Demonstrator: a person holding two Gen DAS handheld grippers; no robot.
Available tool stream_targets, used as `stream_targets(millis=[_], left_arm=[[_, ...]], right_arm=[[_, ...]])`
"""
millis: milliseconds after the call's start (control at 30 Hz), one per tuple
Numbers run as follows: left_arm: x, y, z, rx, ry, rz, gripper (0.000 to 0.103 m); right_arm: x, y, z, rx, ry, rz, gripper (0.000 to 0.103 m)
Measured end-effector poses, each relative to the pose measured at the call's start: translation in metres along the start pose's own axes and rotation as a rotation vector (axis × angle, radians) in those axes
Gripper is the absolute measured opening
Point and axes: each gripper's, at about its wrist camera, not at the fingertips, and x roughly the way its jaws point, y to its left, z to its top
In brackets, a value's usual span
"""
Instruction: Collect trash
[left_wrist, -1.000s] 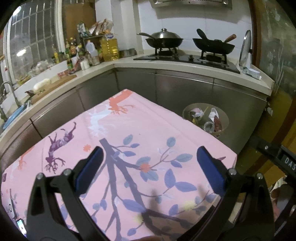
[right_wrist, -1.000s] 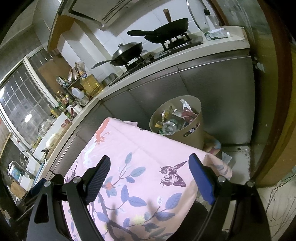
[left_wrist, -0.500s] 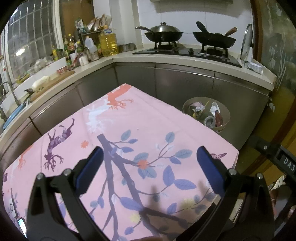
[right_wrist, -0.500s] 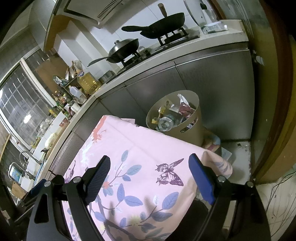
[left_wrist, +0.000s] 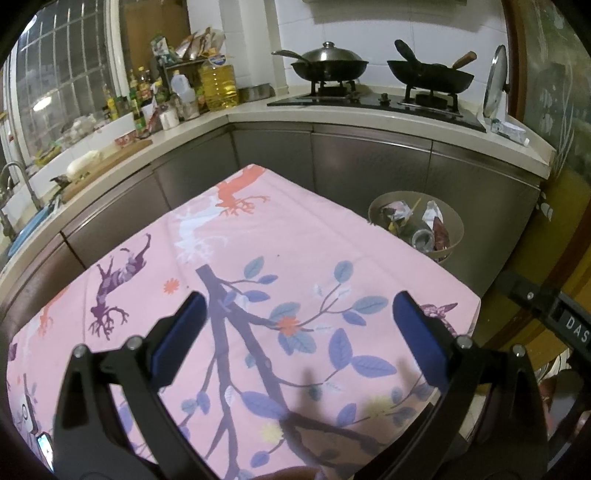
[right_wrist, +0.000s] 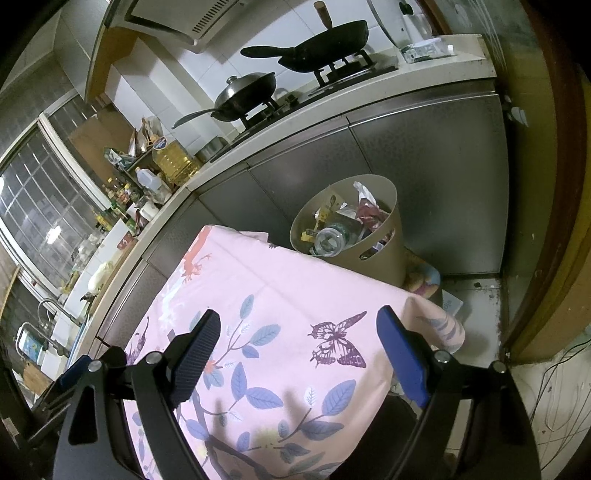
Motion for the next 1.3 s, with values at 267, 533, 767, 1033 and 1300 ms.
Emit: stream_targets(millis=[267, 533, 767, 1033, 1300], left_arm=[[0.0, 0.002, 0.0, -0.001, -0.001, 0.001, 0.097], [0.001, 0.003, 0.0, 0.0, -0.001, 0.002, 0.097], [0.001, 0.006, -0.002, -0.004, 0.002, 0.003, 0.097], [0.002, 0.009, -0.004, -0.015, 0.009, 0.013, 0.097], [0.003, 0.013, -0.006, -0.015, 0.013, 0.016, 0.097]], right_arm=[[0.001, 0.001, -0.001, -0.004, 0.001, -0.001, 0.083], [0.002, 0.002, -0.001, -0.004, 0.003, 0.0, 0.083], [0.001, 0.003, -0.002, -0.005, 0.004, -0.001, 0.083], [0.001, 0.003, -0.002, -0.003, 0.004, -0.001, 0.083], [0.002, 0.003, -0.002, -0.004, 0.006, -0.001, 0.083]])
